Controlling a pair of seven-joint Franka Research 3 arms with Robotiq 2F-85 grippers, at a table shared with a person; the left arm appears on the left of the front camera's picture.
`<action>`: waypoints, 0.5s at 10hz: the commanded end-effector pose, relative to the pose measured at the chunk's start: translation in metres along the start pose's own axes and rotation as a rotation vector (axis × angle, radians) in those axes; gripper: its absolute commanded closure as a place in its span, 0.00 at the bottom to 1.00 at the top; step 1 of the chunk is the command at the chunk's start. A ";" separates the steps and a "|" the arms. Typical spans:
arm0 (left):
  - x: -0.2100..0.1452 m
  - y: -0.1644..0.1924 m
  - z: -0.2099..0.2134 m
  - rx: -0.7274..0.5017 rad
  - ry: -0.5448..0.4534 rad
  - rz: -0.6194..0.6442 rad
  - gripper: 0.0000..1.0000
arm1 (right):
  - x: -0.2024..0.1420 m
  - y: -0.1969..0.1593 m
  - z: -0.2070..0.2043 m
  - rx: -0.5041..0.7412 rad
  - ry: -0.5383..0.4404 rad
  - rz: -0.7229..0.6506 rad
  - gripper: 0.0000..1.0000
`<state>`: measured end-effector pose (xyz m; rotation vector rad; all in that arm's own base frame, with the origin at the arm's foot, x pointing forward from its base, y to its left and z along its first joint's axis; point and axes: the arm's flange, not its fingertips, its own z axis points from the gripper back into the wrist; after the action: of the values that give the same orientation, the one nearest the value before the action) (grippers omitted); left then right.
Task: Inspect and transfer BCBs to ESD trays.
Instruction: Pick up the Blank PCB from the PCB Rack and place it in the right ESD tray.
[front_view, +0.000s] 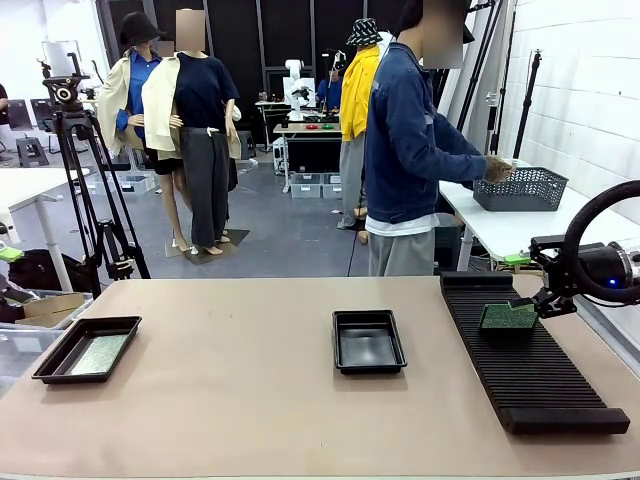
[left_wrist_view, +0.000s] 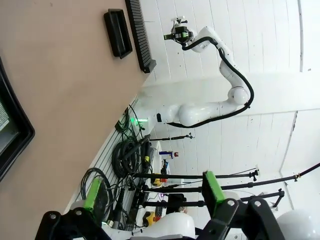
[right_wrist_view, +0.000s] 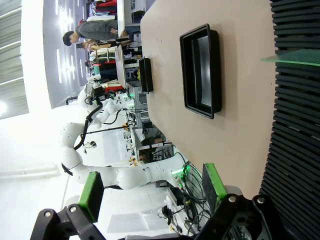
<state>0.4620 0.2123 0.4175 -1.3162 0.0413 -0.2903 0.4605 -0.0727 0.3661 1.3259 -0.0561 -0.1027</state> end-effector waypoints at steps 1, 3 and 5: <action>-0.003 -0.001 -0.006 0.012 0.018 -0.034 0.00 | -0.002 0.000 -0.001 -0.004 -0.005 -0.001 0.00; 0.000 0.000 0.000 0.000 0.000 0.000 0.00 | -0.002 0.000 -0.001 -0.004 -0.005 -0.001 0.00; 0.000 0.000 0.000 0.000 0.000 0.000 0.00 | -0.002 0.000 -0.001 -0.004 -0.005 -0.001 0.00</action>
<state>0.4615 0.2126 0.4151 -1.3183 0.0436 -0.2875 0.4605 -0.0727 0.3661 1.3259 -0.0561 -0.1026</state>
